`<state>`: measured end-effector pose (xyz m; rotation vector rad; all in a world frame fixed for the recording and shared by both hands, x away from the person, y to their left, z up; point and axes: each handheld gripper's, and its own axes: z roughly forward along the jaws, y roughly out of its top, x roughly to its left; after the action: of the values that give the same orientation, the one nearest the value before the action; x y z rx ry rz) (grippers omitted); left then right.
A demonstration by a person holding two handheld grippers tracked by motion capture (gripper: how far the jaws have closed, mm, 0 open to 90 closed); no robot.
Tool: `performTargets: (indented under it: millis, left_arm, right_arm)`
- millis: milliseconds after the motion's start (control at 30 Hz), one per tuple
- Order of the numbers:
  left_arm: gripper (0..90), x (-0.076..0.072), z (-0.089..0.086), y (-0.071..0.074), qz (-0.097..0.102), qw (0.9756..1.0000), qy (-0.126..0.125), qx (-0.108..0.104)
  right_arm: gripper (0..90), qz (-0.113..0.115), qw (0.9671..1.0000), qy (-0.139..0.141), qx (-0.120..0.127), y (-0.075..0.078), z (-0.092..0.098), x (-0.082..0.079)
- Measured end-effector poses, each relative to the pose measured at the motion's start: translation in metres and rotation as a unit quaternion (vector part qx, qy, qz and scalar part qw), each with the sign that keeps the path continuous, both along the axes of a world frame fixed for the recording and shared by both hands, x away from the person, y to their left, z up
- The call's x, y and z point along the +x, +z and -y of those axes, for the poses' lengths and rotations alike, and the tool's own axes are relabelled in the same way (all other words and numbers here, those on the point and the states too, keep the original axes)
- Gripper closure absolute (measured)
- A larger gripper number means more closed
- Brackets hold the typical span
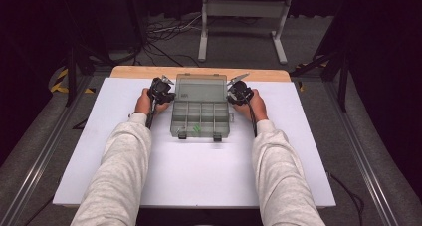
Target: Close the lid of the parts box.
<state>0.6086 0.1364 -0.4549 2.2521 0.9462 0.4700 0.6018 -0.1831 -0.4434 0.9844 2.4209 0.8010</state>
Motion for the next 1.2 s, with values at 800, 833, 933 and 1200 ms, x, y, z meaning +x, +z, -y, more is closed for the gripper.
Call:
performTargets:
  millis: [800, 833, 933, 1200]
  left_arm:
    - [89.2, 0.009, 0.007, 0.01, 0.05, 0.9979, 0.027, -0.031]
    - [89.3, 0.009, 0.007, 0.011, 0.051, 0.9978, 0.027, -0.031]
    - [89.2, 0.008, 0.006, 0.016, 0.058, 0.9973, 0.029, -0.035]
    - [89.7, 0.003, 0.006, 0.033, 0.081, 0.995, 0.032, -0.048]
  right_arm:
    - [90.0, 0.074, 0.9952, -0.034, 0.055, 0.005, 0.006, 0.003]
    - [90.0, 0.078, 0.9949, -0.034, 0.055, 0.006, 0.006, 0.002]
    - [90.0, 0.089, 0.9939, -0.033, 0.056, 0.011, 0.005, 0.001]
    - [90.0, 0.118, 0.9895, -0.036, 0.075, 0.026, 0.004, -0.006]
